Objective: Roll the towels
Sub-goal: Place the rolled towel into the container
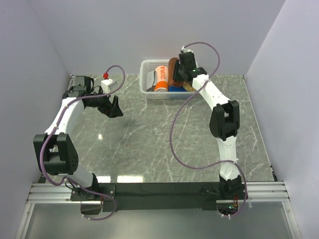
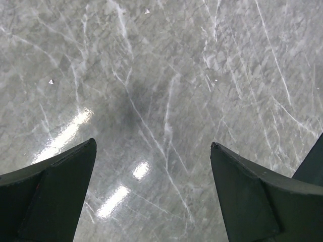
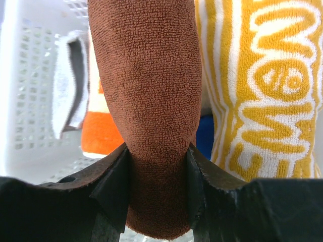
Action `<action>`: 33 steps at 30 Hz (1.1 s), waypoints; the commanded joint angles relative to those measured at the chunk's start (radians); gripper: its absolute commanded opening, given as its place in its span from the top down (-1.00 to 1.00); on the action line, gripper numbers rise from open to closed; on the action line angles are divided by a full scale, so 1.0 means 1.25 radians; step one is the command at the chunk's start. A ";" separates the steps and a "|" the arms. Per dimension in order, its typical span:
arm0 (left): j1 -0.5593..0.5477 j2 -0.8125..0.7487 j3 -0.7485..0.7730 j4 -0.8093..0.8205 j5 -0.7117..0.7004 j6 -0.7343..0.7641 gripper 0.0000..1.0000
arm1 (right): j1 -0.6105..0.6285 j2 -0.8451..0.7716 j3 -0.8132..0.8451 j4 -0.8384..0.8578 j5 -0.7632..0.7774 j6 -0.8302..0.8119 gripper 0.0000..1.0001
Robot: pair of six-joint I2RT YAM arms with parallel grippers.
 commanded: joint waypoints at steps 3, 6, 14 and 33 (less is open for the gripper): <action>-0.003 -0.020 0.000 0.007 -0.017 -0.013 -0.99 | 0.003 0.027 0.047 0.046 0.049 -0.002 1.00; -0.003 -0.016 0.000 0.008 -0.018 -0.019 -0.99 | 0.003 0.042 0.055 0.051 0.045 -0.018 1.00; -0.003 0.000 0.010 -0.006 -0.031 -0.018 -0.99 | 0.000 0.084 0.072 0.052 0.020 -0.034 1.00; -0.003 -0.003 -0.007 0.002 -0.037 -0.034 -0.99 | -0.013 0.077 0.069 0.056 0.009 -0.033 -0.11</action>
